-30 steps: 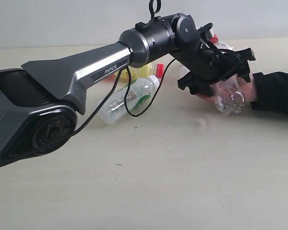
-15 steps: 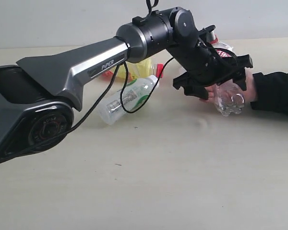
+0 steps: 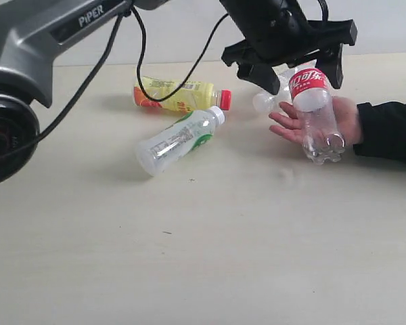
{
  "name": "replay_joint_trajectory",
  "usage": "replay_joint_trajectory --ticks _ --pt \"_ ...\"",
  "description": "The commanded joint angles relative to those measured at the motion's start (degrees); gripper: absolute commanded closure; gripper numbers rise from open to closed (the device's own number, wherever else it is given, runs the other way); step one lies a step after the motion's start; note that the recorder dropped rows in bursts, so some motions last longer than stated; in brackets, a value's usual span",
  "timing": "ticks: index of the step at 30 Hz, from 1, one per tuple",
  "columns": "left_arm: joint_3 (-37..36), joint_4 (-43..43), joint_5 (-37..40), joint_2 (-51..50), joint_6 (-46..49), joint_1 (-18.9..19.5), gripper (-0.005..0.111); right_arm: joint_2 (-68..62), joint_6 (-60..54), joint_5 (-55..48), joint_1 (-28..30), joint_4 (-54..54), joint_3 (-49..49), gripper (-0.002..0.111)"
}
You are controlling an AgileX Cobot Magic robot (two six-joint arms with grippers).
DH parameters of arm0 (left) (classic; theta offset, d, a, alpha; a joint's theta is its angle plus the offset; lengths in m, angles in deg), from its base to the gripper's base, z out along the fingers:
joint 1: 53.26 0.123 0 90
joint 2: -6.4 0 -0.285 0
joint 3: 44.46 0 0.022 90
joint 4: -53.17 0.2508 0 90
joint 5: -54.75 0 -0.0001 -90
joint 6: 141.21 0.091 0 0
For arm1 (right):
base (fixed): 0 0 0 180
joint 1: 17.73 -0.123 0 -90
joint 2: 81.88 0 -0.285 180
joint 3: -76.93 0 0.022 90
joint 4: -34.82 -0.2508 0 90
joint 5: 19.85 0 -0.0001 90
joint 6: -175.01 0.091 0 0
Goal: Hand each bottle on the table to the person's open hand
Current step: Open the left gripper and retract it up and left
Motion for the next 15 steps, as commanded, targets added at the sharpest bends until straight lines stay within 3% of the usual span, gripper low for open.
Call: replay_joint_trajectory --ticks 1,6,10,15 --pt "0.4 4.6 1.2 4.3 2.7 0.2 0.027 0.3 -0.2 0.1 0.3 -0.1 0.3 0.108" --pt "-1.7 4.0 1.2 7.4 7.4 0.2 0.063 0.3 -0.2 0.1 0.3 -0.1 0.3 0.108" --pt "-5.9 3.4 1.2 9.2 8.7 0.2 0.106 0.3 -0.2 0.1 0.3 -0.1 0.3 0.108" --pt "-12.0 3.9 1.2 12.2 11.3 0.2 0.106 0.3 -0.2 0.4 0.3 -0.1 0.3 0.108"
